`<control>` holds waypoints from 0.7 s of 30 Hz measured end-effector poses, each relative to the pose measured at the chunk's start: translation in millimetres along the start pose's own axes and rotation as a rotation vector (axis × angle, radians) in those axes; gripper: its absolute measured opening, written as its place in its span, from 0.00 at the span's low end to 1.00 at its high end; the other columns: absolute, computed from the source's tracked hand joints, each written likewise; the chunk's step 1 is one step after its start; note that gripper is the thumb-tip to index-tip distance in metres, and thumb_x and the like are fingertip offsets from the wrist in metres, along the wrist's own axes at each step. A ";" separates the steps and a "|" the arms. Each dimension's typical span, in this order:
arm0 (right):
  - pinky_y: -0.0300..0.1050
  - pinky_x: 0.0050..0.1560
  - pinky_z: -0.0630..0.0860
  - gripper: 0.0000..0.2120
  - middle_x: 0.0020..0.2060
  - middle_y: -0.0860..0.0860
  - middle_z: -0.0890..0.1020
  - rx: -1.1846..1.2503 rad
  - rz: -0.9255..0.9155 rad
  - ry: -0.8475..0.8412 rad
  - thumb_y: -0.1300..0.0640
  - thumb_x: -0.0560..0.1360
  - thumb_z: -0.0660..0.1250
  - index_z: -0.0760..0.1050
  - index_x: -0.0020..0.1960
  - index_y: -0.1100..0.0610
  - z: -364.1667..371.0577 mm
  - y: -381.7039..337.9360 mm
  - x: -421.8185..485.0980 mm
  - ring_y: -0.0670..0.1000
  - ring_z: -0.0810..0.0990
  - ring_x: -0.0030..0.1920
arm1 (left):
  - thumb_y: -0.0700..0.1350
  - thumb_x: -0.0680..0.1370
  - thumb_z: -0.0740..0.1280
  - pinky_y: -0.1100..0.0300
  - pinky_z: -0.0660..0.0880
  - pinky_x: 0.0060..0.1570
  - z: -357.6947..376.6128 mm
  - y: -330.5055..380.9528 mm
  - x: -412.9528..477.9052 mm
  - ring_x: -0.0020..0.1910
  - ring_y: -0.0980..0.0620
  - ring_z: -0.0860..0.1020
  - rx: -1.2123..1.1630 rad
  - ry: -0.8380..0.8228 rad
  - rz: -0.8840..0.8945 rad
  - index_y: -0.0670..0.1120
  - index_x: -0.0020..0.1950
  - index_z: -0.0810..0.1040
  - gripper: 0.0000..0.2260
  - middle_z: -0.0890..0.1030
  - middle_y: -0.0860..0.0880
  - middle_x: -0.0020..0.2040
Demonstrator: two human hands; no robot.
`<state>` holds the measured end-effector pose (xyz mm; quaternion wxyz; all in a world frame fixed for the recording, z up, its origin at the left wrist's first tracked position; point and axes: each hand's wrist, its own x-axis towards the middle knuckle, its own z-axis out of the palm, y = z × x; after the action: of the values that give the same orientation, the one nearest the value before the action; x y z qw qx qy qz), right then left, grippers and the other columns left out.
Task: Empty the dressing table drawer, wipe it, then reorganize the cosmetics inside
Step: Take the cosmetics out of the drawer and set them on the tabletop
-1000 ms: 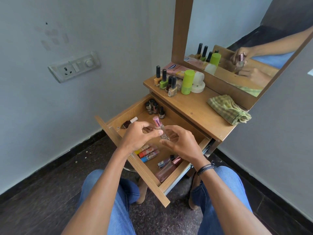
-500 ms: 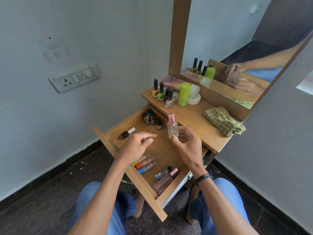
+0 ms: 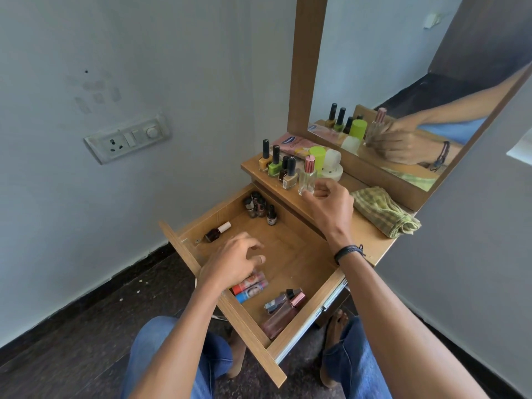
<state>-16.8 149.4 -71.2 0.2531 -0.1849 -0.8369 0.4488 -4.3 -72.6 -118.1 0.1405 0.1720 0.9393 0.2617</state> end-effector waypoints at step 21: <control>0.48 0.51 0.81 0.06 0.47 0.53 0.85 -0.123 -0.125 0.093 0.59 0.77 0.71 0.82 0.53 0.59 -3.0 0.8 -36.6 0.52 0.83 0.47 | 0.45 0.80 0.69 0.48 0.73 0.63 2.5 12.9 -5.6 0.69 0.44 0.72 0.330 -0.131 -0.122 0.49 0.72 0.74 0.20 0.71 0.47 0.72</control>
<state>14.5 132.2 -79.9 0.3075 -0.1682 -0.8600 0.3708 4.8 -63.4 -112.2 0.1867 0.1521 0.9670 0.0831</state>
